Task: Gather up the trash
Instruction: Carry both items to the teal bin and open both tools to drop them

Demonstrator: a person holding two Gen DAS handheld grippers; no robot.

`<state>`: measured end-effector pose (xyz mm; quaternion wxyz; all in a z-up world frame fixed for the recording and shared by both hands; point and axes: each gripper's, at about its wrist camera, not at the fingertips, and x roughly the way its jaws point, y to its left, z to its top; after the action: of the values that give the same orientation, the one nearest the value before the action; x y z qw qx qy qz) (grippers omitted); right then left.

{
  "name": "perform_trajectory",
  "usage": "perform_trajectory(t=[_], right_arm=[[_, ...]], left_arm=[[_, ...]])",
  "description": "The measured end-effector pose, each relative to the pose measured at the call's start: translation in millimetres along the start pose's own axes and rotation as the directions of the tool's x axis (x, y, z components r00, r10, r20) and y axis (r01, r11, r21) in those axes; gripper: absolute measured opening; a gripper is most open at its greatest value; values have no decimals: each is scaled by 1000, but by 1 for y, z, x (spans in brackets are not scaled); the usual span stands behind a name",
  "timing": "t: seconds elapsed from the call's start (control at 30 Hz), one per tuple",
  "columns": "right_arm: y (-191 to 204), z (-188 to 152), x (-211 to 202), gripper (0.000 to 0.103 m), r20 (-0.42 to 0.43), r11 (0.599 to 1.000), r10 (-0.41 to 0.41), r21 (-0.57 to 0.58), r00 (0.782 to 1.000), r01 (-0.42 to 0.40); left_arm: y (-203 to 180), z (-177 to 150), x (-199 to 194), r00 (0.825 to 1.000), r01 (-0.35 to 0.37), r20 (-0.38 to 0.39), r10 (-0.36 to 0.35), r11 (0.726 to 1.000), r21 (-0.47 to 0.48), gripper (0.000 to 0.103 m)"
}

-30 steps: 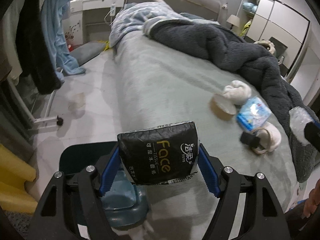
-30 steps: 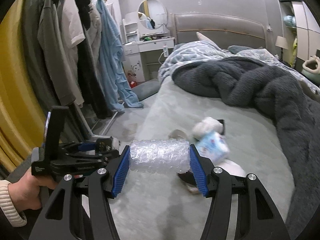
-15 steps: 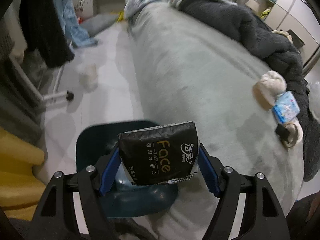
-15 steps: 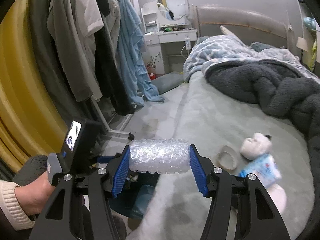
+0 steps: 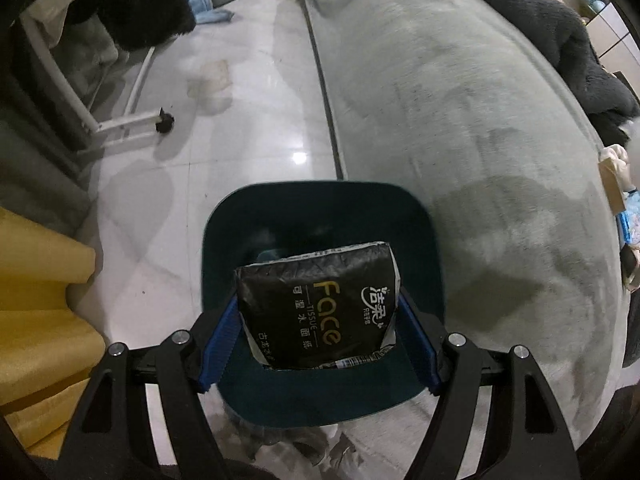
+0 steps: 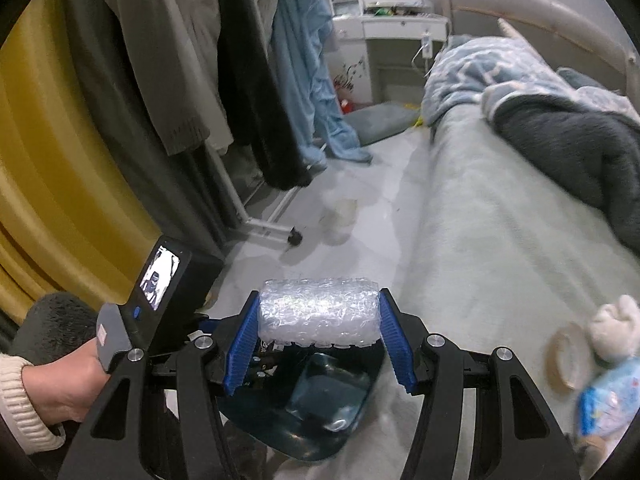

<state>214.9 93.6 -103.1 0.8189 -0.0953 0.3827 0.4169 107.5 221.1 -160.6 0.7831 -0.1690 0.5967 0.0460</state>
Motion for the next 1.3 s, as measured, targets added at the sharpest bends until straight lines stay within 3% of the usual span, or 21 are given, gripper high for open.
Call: perform_trajectory(t=[0.2, 0.37, 0.6, 0.77, 0.93, 1.07, 1.3], right_arm=[[1, 0, 32, 59, -58, 1000, 18, 10, 998, -17], [3, -3, 56, 59, -108, 1000, 12, 5, 994, -12], [6, -11, 83, 59, -172, 1000, -1, 7, 985, 3], [6, -16, 94, 59, -204, 1000, -12, 13, 979, 15], [8, -23, 107, 59, -240, 1000, -21, 5, 970, 23], [11, -30, 117, 59, -270, 1000, -25, -4, 962, 25], [16, -40, 132, 59, -323, 999, -36, -25, 946, 29]], left_arm=[[17, -2, 5, 999, 5, -37, -6, 1000, -14, 76], [24, -3, -1, 999, 19, -41, -19, 1000, -15, 84], [29, 1, -26, 999, 45, 22, -45, 999, -5, 88], [33, 5, -49, 993, 23, 112, -23, 1000, -2, 87], [27, 10, -79, 972, 20, 234, -28, 999, 35, 83], [20, 13, -101, 946, 56, 317, -72, 997, 57, 81], [19, 18, -120, 910, 85, 401, -105, 994, 68, 73]])
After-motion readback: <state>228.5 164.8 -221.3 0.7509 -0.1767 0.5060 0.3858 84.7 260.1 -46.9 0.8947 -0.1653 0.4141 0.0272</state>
